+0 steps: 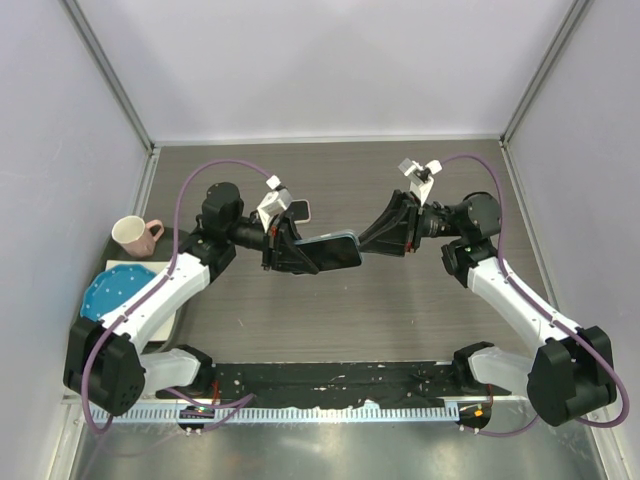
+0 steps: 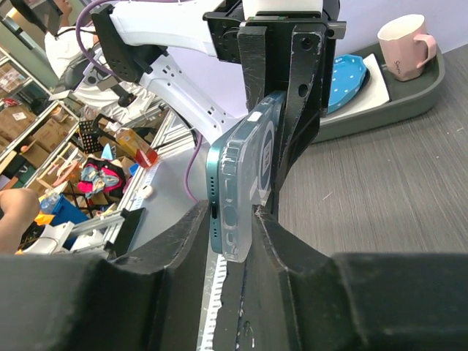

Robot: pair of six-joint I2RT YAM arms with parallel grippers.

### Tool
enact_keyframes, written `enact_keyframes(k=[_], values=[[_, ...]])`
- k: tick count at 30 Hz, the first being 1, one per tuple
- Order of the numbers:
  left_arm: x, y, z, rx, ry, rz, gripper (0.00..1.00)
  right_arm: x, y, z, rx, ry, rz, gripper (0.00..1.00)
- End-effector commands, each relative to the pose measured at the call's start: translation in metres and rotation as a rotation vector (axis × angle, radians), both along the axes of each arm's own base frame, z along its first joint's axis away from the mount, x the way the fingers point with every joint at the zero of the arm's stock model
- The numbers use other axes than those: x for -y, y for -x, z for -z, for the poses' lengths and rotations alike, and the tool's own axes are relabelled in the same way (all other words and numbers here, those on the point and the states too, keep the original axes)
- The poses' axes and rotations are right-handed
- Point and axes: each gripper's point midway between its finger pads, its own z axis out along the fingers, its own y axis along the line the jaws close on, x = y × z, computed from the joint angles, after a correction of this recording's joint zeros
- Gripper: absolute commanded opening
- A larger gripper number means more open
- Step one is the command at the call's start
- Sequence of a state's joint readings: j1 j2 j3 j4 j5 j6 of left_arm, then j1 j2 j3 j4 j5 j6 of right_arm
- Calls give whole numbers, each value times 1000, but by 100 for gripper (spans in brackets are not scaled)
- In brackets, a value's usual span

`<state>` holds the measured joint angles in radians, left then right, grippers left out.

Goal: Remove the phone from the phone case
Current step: Remove the phone case from the phone.

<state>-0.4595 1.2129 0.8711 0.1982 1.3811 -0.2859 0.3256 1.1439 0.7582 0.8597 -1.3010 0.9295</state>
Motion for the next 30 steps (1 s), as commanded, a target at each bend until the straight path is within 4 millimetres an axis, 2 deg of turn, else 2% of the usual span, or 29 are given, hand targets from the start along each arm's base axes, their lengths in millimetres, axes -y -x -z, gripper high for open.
enact_keyframes(k=[1,6,12,17,20,21,22,23,24,25,30], values=[[0,0,-19,86,47,20,0,-1,3,-2,64,-11,-6,33],[-1,2,-20,87,50,32,0,-2,2,0,64,-10,-2,33],[-4,16,-26,87,57,105,0,-1,2,1,112,-27,1,20],[-3,35,-35,80,60,188,0,-5,-11,7,97,-21,24,15],[-2,36,-37,85,62,187,0,-10,-19,6,120,-7,42,13],[-2,35,-37,86,62,185,0,-11,-21,16,51,35,45,12],[-2,36,-36,87,62,187,0,-15,-24,12,56,50,66,12],[-2,36,-35,83,61,188,0,-17,-32,18,175,76,94,12],[-2,36,-36,84,61,188,0,-17,-28,39,72,166,92,11],[-2,36,-36,84,61,190,0,-21,-31,33,133,183,107,12],[-2,38,-38,85,62,197,0,-24,-41,31,125,170,153,12]])
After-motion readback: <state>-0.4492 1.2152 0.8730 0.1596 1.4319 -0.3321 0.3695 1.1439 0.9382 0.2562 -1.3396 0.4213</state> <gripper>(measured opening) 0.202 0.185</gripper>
